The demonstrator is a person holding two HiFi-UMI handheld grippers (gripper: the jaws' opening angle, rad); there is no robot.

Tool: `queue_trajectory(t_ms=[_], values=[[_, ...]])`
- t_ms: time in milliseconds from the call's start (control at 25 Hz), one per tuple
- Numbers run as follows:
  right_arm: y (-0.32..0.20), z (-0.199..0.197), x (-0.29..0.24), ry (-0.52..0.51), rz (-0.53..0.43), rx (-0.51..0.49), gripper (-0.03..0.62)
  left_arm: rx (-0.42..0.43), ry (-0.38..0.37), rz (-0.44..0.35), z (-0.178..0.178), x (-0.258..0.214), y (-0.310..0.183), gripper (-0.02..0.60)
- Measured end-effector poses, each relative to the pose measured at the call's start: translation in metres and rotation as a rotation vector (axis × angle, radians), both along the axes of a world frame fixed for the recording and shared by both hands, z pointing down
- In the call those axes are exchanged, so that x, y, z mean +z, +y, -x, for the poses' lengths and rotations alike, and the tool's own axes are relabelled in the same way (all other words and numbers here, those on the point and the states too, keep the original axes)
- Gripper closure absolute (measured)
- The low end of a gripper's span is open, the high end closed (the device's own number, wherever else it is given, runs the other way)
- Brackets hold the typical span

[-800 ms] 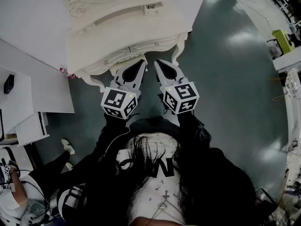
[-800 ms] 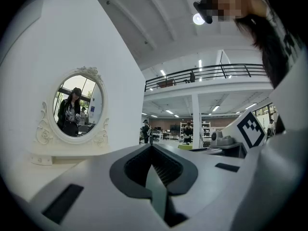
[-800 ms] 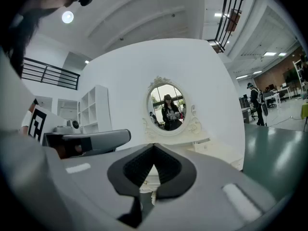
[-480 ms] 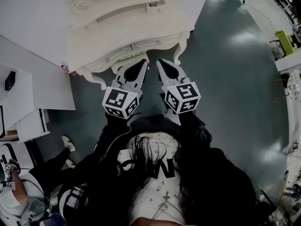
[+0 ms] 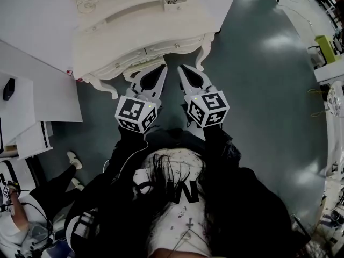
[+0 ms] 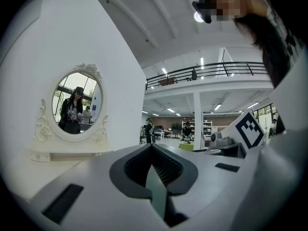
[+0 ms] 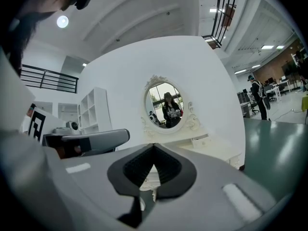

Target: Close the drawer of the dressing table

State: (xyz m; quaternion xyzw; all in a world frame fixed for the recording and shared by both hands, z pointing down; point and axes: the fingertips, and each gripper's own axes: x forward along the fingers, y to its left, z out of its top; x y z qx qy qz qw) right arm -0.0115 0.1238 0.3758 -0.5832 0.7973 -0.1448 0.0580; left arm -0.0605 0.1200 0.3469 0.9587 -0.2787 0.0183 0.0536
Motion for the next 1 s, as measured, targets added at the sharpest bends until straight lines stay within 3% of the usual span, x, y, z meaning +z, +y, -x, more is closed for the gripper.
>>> queue_trajectory(t_ms=[640, 1000], values=[[-0.008, -0.019, 0.024, -0.029, 0.042, -0.05, 0.586, -0.046, -0.04, 0.027, -0.018, 0.02, -0.001, 0.581], [-0.058, -0.012, 0.037, -0.034, 0.081, -0.045, 0.585, -0.046, -0.058, 0.042, -0.01, 0.031, -0.053, 0.581]])
